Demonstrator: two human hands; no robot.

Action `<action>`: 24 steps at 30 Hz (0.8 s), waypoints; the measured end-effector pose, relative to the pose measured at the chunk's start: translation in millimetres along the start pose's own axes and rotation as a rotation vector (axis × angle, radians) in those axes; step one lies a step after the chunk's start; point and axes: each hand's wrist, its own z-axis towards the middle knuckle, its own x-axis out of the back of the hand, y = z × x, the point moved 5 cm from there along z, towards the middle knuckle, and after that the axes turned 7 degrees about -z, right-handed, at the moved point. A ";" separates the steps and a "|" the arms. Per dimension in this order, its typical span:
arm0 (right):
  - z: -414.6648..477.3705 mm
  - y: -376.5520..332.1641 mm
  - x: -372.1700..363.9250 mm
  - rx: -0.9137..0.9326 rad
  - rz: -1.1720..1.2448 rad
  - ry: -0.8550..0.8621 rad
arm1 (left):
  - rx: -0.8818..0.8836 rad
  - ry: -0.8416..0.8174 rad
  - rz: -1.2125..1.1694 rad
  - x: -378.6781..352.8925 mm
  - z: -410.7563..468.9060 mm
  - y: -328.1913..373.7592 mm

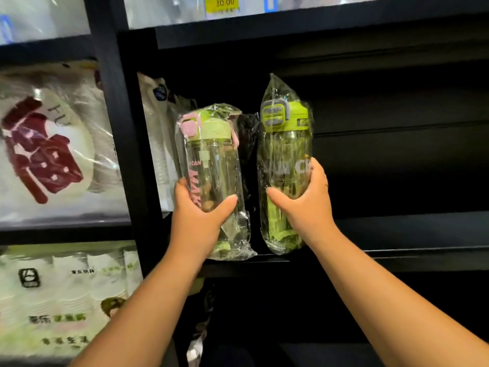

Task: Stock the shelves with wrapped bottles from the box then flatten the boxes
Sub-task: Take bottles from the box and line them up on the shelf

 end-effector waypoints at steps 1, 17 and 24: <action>2.7 1.8 -4.2 0.002 -0.008 0.004 | -0.001 0.002 0.004 1.2 1.2 -2.1; 33.8 16.7 -52.3 -0.103 -0.135 -0.135 | -0.069 0.169 0.123 9.6 19.7 -1.7; 31.8 22.6 -45.5 -0.127 -0.073 -0.134 | -0.035 0.203 0.191 -8.7 42.9 -21.8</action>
